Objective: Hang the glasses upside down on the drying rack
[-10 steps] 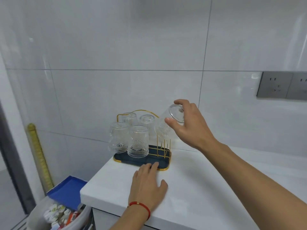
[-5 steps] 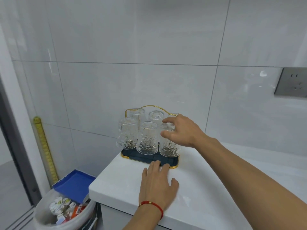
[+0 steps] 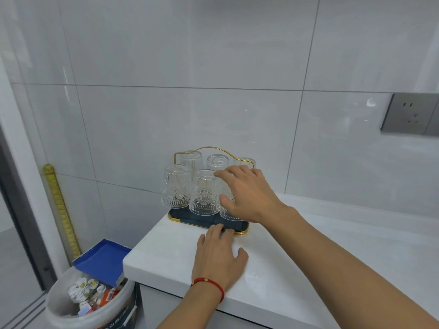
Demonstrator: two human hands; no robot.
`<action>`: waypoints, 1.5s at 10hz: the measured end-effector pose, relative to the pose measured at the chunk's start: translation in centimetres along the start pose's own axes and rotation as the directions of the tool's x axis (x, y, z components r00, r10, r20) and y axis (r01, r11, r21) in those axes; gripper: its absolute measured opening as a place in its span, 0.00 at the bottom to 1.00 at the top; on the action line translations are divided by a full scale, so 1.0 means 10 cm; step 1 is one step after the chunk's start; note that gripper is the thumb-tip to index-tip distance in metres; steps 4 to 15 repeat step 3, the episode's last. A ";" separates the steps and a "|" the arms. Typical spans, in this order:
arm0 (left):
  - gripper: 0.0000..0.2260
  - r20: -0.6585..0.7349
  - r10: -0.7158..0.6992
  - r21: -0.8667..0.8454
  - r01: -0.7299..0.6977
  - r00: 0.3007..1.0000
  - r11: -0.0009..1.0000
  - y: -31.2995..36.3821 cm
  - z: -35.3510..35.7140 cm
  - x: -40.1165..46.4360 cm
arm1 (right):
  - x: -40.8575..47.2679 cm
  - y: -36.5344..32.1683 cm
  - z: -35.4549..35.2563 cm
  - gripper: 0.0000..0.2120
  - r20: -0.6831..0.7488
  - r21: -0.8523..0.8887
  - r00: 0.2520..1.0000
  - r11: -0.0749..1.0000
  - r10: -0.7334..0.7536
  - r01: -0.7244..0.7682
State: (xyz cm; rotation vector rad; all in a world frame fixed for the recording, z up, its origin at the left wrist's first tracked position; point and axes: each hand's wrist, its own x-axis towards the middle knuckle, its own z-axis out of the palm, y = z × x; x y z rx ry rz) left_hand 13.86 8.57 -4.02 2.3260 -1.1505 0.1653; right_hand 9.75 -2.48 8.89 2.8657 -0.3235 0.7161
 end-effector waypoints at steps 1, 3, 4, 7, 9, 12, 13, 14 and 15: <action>0.18 -0.055 -0.002 -0.167 -0.007 0.998 0.986 0.03 -0.09 -0.04 | -0.07 -0.04 -0.09 0.27 -0.026 0.121 0.999 0.992 0.044 -0.040; 0.10 -0.292 -0.109 -0.618 -0.100 0.950 0.780 0.15 -0.58 -0.32 | -0.80 0.02 -0.46 0.17 -0.181 0.542 0.942 0.828 0.283 -0.144; 0.10 -0.292 -0.109 -0.618 -0.100 0.950 0.780 0.15 -0.58 -0.32 | -0.80 0.02 -0.46 0.17 -0.181 0.542 0.942 0.828 0.283 -0.144; 0.10 -0.292 -0.109 -0.618 -0.100 0.950 0.780 0.15 -0.58 -0.32 | -0.80 0.02 -0.46 0.17 -0.181 0.542 0.942 0.828 0.283 -0.144; 0.10 -0.292 -0.109 -0.618 -0.100 0.950 0.780 0.15 -0.58 -0.32 | -0.80 0.02 -0.46 0.17 -0.181 0.542 0.942 0.828 0.283 -0.144; 0.10 -0.292 -0.109 -0.618 -0.100 0.950 0.780 0.15 -0.58 -0.32 | -0.80 0.02 -0.46 0.17 -0.181 0.542 0.942 0.828 0.283 -0.144; 0.10 -0.292 -0.109 -0.618 -0.100 0.950 0.780 0.15 -0.58 -0.32 | -0.80 0.02 -0.46 0.17 -0.181 0.542 0.942 0.828 0.283 -0.144; 0.10 -0.292 -0.109 -0.618 -0.100 0.950 0.780 0.15 -0.58 -0.32 | -0.80 0.02 -0.46 0.17 -0.181 0.542 0.942 0.828 0.283 -0.144; 0.10 -0.292 -0.109 -0.618 -0.100 0.950 0.780 0.15 -0.58 -0.32 | -0.80 0.02 -0.46 0.17 -0.181 0.542 0.942 0.828 0.283 -0.144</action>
